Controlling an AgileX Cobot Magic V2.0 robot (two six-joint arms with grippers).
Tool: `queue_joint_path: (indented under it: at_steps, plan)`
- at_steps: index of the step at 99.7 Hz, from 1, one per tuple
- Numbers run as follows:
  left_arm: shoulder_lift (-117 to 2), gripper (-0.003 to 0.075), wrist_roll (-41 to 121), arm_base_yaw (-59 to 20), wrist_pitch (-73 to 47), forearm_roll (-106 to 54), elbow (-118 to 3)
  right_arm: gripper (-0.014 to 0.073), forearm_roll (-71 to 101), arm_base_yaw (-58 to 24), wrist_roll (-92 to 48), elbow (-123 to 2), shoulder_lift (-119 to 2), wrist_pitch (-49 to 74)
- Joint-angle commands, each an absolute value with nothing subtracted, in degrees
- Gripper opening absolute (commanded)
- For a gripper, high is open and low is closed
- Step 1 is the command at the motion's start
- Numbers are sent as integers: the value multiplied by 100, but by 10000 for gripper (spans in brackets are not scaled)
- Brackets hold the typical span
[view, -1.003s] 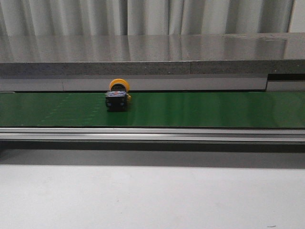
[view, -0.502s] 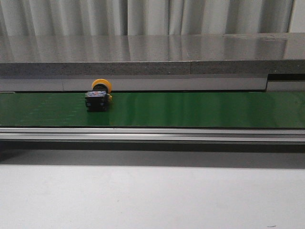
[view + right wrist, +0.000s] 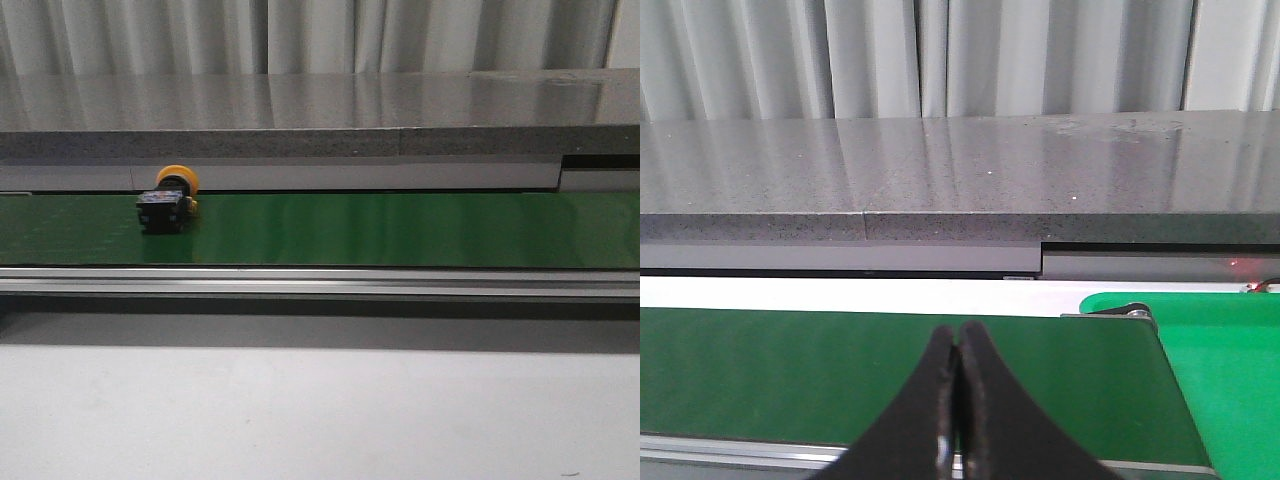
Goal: Move button from right to left
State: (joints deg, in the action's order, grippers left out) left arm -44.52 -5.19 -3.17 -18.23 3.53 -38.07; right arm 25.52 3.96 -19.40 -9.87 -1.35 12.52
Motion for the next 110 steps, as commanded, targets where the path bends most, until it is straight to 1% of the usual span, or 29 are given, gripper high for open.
queue_joint_path:
  at_steps: [1,12,19,26,29,30,31,33,34,35,36,37,38,43,46,59,70,88,110]
  plan:
    - [-5023,-20,-516,-359,-1689,353,-4438,-66,2574,387,-1990,-1127,-202,817]
    - [-5925,-12,-378,-359,-2275,353,-5131,-66,2574,387,-1990,-1127,-202,817]
    - [-6477,55,-275,-359,-2606,342,-5554,-66,2574,387,-1990,-1127,-202,814]
    - [-7004,200,-265,-359,-2956,342,-5987,-66,2574,387,-1990,-1127,-202,802]
    - [-7206,300,-265,-359,-3087,342,-6162,-66,2574,387,-1990,-1127,-202,802]
    - [-7256,321,-265,-359,-3152,334,-6249,-66,2574,387,-1990,-1127,-202,802]
    - [-7357,365,-265,-359,-3188,334,-6292,-66,2574,387,-1990,-1127,-202,802]
    - [-7505,408,-265,-359,-3285,334,-6420,-66,2574,387,-1990,-1127,-202,797]
    - [-7554,452,-265,-359,-3320,334,-6462,-66,2574,387,-1990,-1127,-202,797]
    - [-7651,474,-265,-359,-3385,334,-6548,-66,2574,387,-1990,-1127,-202,792]
    - [-7698,517,-265,-359,-3416,334,-6592,-66,2574,387,-1990,-1127,-202,792]
    - [-7746,537,-265,-359,-3488,334,-6678,-66,2574,387,-1990,-1127,-202,792]
    - [-7843,575,-265,-359,-3528,319,-6721,-66,2574,387,-1990,-1127,-202,792]
    - [-8180,684,-265,-359,-3860,301,-7046,-66,2574,387,-1990,-1127,-202,786]
    - [-8372,721,-265,-370,-4171,247,-7249,-66,2574,387,-1990,-1127,-202,786]
    - [-9193,668,-140,-437,-5201,-148,-8195,-66,2574,387,-1990,-1127,-202,780]
    - [-9731,657,0,-617,-5757,-419,-8824,-66,2574,387,-1990,-1127,-202,780]
    - [-10254,657,0,-998,-6102,-458,-9408,-66,2574,387,-1990,-1127,-202,780]
    - [-10546,657,-73,-1164,-6306,-458,-9474,-66,2574,387,-1990,-1127,-202,780]
